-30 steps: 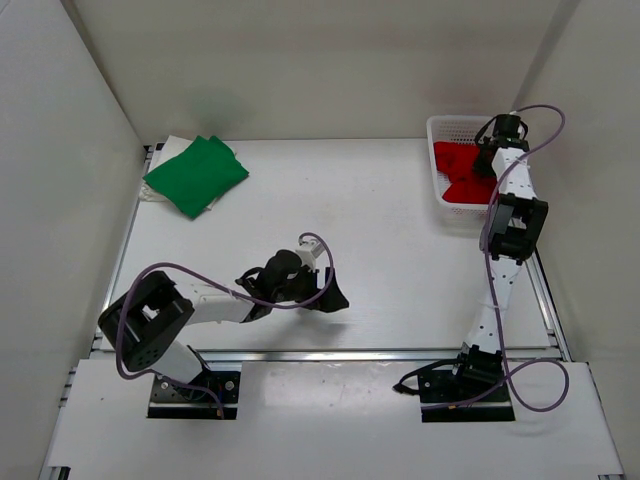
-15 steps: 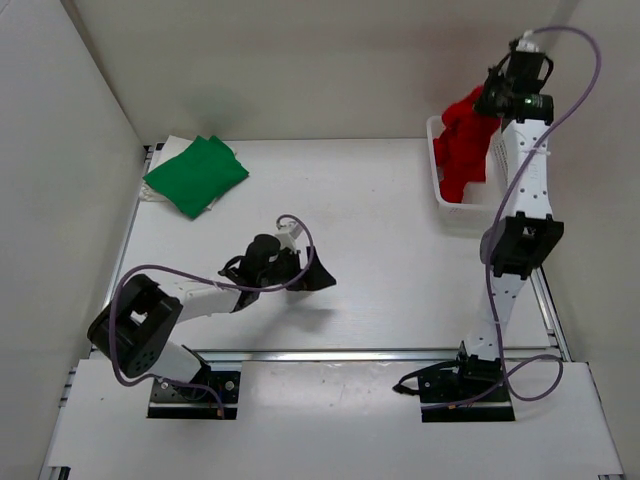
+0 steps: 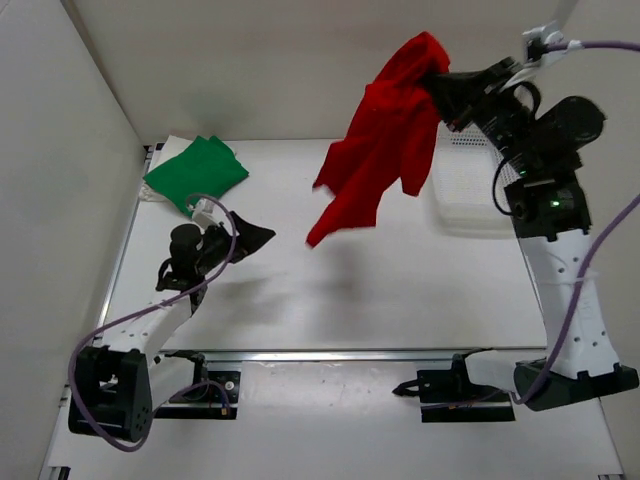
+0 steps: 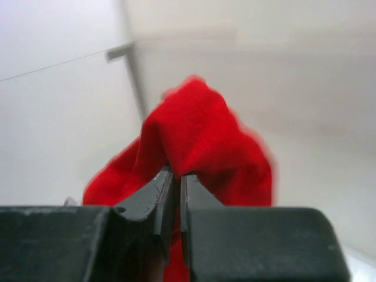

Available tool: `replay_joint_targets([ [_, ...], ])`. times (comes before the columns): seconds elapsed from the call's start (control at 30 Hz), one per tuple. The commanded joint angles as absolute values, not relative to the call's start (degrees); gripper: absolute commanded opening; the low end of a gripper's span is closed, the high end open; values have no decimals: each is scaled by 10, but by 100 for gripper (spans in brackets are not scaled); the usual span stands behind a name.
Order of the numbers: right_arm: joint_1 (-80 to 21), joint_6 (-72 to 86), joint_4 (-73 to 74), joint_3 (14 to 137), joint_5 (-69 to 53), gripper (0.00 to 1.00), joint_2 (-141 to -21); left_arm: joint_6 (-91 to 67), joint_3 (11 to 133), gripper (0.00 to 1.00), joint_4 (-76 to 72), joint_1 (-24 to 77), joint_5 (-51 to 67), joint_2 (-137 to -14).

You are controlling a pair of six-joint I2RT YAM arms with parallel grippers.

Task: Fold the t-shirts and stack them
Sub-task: Move the tshirt to the center of the board, then flatten out the tshirt

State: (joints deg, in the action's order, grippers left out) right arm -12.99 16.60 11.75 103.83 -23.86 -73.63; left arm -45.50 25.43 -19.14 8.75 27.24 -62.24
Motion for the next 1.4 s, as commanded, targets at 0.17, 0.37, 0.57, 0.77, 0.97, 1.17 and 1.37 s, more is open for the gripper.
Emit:
replay_joint_targets([
  [0.17, -112, 294, -82, 727, -358, 19, -872, -440, 283, 98, -104, -40, 278, -542],
  [0.37, -140, 207, 130, 872, -290, 50, -1000, -366, 305, 98, -65, 109, 160, -573],
  [0.57, -183, 262, 4, 575, -200, 25, -824, -298, 356, 99, -5, 222, 73, -645],
  [0.77, -172, 282, -40, 362, -146, 0, -729, -277, 294, 99, -27, 255, 109, -649],
  [0.97, -151, 291, -65, 309, -179, 18, -738, -237, 359, 98, -2, 374, 21, -751],
  [1.17, -224, 274, -48, 263, -202, 46, -702, -214, 429, 65, 0, 376, -33, -831],
  [1.37, -179, 316, -94, 192, -193, 46, -680, -222, 475, 43, 34, 414, 5, -852],
])
